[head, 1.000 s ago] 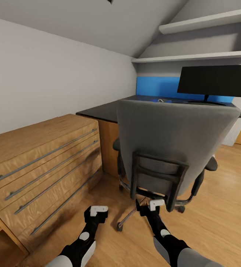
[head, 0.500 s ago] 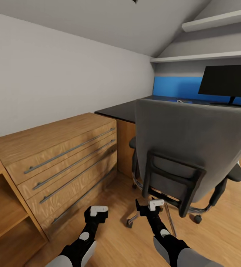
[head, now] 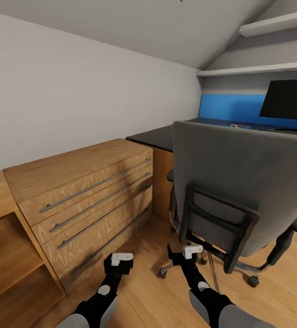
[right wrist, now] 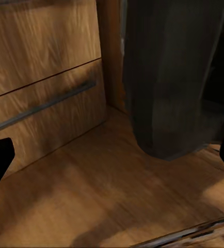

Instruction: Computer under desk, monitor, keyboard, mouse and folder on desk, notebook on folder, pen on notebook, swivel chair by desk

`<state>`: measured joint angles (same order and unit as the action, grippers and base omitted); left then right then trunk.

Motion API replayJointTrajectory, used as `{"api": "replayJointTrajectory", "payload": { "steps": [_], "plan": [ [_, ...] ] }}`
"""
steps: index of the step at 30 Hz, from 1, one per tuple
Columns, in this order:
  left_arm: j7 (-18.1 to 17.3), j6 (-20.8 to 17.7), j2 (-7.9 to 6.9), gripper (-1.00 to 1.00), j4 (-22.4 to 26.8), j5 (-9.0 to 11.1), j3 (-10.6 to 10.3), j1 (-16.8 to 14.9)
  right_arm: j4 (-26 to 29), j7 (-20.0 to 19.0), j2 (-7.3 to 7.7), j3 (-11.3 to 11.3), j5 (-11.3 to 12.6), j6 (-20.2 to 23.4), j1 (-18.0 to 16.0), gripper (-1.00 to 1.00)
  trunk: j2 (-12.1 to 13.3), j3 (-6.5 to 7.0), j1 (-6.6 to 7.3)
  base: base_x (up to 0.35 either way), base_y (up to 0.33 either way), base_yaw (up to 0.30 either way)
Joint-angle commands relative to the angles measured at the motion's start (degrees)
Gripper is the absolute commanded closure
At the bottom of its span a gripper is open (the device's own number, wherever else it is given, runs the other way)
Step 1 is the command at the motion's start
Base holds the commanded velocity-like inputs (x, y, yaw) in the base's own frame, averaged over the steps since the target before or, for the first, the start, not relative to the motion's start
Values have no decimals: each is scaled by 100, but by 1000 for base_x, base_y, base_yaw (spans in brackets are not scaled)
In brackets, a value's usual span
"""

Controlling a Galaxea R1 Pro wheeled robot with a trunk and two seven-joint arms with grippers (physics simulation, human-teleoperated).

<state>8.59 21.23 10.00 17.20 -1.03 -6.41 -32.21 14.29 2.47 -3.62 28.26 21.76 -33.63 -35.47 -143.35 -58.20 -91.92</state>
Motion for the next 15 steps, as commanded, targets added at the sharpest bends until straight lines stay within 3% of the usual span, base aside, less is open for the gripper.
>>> {"api": "replayJointTrajectory", "payload": {
  "steps": [1,8,15],
  "plan": [
    [46,15,0,-100,-7,-11,-27,-4,-5,26,2,48,38,-21,-5,-100,-2,-5,-1,158,0,2],
    [46,20,0,-100,-6,-11,-27,-4,-5,26,2,48,37,-21,-4,-100,-2,-5,-1,29,0,0],
    [46,21,0,-100,-6,-11,-27,-4,-5,26,2,48,30,-21,-5,-100,-2,7,-1,-235,42,-47]
  ]
}}
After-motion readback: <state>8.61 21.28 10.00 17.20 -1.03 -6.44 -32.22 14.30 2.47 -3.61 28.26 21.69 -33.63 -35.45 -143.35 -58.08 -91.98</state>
